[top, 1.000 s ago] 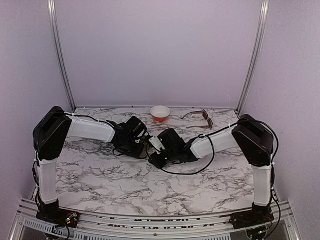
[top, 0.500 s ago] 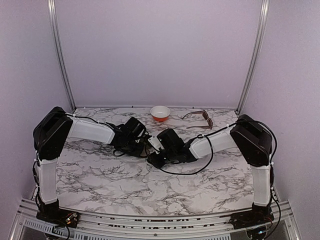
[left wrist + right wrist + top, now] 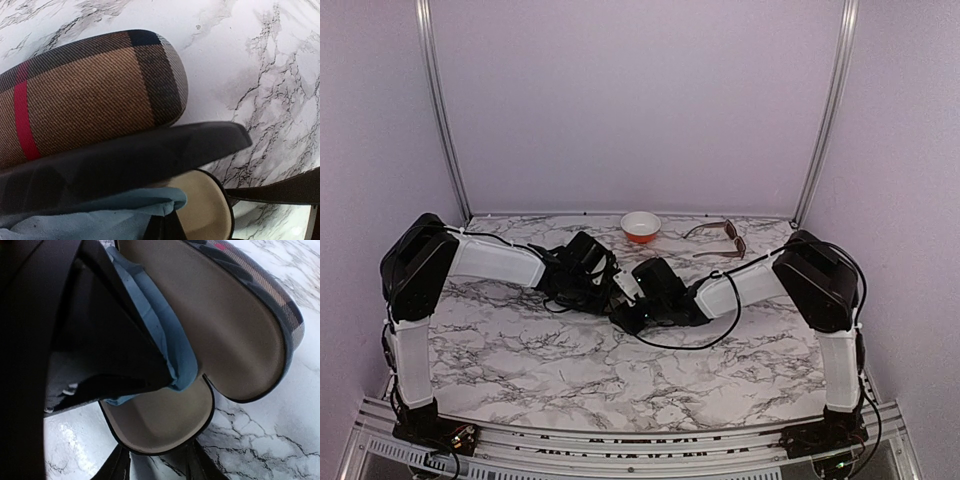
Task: Organize the sunglasses
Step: Adjust the folded cleaning cloth with the sunglasses case.
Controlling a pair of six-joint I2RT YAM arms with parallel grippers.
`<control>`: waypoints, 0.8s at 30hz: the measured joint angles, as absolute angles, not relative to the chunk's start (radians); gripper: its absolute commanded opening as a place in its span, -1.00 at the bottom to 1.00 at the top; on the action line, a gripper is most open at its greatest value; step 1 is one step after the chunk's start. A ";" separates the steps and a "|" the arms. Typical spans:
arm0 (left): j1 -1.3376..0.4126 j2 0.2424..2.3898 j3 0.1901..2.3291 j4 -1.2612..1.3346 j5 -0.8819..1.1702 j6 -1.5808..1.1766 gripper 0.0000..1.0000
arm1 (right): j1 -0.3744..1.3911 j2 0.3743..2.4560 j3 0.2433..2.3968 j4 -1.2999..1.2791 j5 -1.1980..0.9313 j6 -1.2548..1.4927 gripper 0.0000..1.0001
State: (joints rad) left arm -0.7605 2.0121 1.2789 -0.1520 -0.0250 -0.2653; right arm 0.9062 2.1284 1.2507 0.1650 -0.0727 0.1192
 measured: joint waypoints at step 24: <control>-0.752 2.009 1.278 -0.162 0.061 -0.347 -1.00 | 0.906 2.138 1.260 0.172 -0.080 0.124 -0.26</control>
